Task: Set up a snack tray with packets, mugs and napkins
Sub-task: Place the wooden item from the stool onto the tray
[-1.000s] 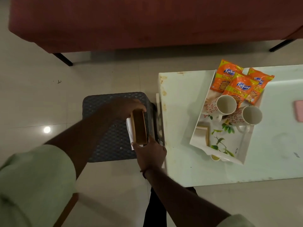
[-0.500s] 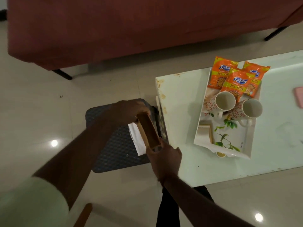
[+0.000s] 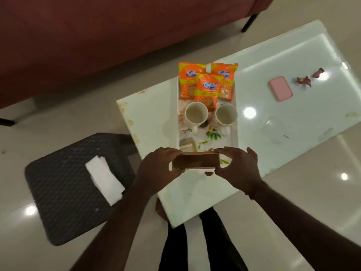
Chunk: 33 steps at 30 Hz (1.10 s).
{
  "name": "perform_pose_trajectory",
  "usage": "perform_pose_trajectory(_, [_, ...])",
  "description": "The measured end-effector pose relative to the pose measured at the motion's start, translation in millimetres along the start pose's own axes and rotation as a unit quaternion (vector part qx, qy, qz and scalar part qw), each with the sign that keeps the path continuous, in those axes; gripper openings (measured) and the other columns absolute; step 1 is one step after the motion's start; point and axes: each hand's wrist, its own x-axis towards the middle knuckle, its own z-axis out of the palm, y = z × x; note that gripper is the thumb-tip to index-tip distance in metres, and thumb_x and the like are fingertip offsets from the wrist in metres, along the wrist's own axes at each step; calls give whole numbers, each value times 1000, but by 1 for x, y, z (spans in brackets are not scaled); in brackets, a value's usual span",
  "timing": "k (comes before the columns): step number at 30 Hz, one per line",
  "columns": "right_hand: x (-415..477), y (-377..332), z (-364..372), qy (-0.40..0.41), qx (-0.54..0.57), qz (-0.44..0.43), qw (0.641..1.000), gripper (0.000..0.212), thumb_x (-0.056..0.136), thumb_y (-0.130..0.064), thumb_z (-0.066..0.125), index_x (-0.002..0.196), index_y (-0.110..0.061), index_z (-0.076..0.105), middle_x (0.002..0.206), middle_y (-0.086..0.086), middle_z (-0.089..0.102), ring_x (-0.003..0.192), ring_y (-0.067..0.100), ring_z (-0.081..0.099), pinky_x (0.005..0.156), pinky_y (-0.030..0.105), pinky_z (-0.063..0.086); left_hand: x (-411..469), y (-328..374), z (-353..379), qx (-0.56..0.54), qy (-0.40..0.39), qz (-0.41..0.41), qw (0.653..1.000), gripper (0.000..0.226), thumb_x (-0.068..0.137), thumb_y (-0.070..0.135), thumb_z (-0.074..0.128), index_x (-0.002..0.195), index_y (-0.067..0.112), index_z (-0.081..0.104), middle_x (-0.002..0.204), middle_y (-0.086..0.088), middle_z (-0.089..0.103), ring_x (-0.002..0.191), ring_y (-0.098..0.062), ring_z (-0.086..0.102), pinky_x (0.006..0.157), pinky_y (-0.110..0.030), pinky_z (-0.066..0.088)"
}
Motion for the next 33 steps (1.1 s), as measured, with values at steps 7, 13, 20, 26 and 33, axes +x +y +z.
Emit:
perform_pose_trajectory(7, [29,55,-2,-6,28,32,999,59,66,-39,74,124,-41,63,125,-15,67,127,9,51,116,47,16,49,34,44,-8,-24,-18,1000,56,79,41,74,130,25,59,133,4,61,122,-17,56,97,-31,45])
perform_pose_trajectory(13, [48,72,14,-16,49,31,998,57,69,-42,72,125,-40,63,124,-12,68,128,13,50,116,50,12,67,34,61,0,-53,-52,997,58,82,36,73,135,22,54,141,2,55,129,-19,50,105,-32,40])
perform_pose_trajectory(20, [60,85,27,-13,40,32,999,53,69,-46,71,121,-41,65,106,-4,71,114,20,58,111,49,18,81,41,72,8,-71,-64,995,55,85,28,71,136,16,54,141,-3,55,131,-22,49,108,-38,41])
perform_pose_trajectory(26, [61,92,36,8,22,1,1000,53,69,-44,70,121,-39,65,107,-7,73,114,20,57,103,48,24,82,40,80,16,-81,-71,994,54,87,28,69,137,17,51,142,0,53,130,-21,50,108,-39,42])
perform_pose_trajectory(33, [37,93,36,24,34,15,999,71,73,-47,70,140,-29,52,140,-7,58,124,21,50,102,47,32,65,33,75,65,-44,-76,994,71,78,32,78,140,20,46,139,-2,54,120,-24,55,96,-42,50])
